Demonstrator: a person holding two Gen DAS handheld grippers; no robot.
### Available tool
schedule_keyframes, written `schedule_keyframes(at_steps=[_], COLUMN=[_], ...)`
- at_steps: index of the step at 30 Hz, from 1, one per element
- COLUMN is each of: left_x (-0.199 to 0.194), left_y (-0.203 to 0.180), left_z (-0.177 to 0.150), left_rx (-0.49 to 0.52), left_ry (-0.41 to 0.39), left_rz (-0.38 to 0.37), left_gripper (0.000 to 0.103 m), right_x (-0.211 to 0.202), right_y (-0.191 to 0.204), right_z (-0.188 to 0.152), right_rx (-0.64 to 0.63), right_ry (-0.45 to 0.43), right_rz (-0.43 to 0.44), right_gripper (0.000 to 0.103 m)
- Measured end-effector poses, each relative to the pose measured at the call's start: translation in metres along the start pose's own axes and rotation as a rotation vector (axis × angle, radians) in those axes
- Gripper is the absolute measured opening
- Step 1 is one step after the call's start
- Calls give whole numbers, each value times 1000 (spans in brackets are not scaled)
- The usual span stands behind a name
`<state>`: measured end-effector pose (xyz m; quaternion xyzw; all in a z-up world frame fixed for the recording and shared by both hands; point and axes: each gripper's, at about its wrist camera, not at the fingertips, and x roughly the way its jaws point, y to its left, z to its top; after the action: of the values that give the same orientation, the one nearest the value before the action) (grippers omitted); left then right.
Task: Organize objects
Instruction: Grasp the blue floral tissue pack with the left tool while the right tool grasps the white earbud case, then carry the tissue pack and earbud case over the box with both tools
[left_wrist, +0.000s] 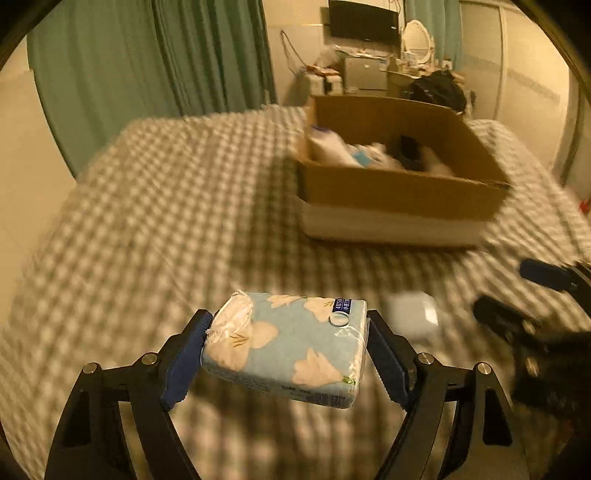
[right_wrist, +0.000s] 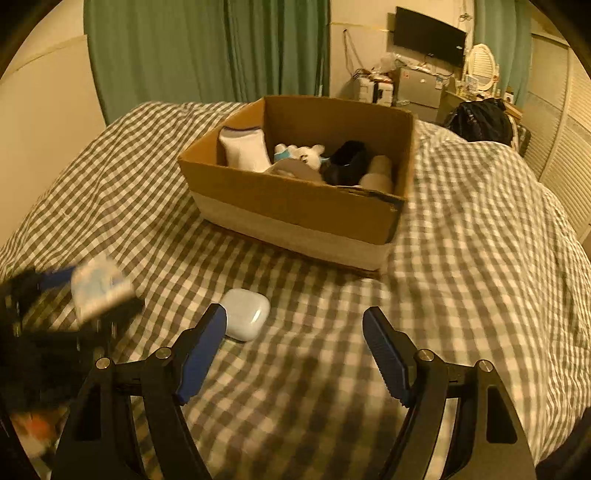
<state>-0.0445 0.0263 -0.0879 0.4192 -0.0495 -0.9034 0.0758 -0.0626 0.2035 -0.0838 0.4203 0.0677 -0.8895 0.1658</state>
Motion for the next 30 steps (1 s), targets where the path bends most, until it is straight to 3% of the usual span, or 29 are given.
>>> schedule_keyframes(at_steps=[3, 9, 12, 17, 23, 30], left_x=[7, 15, 16, 15, 10, -7], left_y=[8, 21, 21, 20, 25, 19], left_z=[9, 3, 0, -5, -18, -20], left_rx=[12, -14, -19, -36, -77, -61], left_ry=[-32, -28, -24, -9, 30, 22], left_rz=[67, 45, 19, -8, -44, -79], left_gripper=[84, 84, 84, 84, 84, 84], right_x=[21, 85, 97, 98, 90, 44], right_y=[12, 37, 42, 41, 45, 47], right_z=[8, 8, 4, -1, -10, -20], right_rx=[-27, -78, -88, -78, -92, -74], right_ry=[42, 179, 212, 224, 206, 140], right_rz=[7, 4, 21, 48, 33, 30], right_gripper=[76, 76, 72, 51, 51, 50])
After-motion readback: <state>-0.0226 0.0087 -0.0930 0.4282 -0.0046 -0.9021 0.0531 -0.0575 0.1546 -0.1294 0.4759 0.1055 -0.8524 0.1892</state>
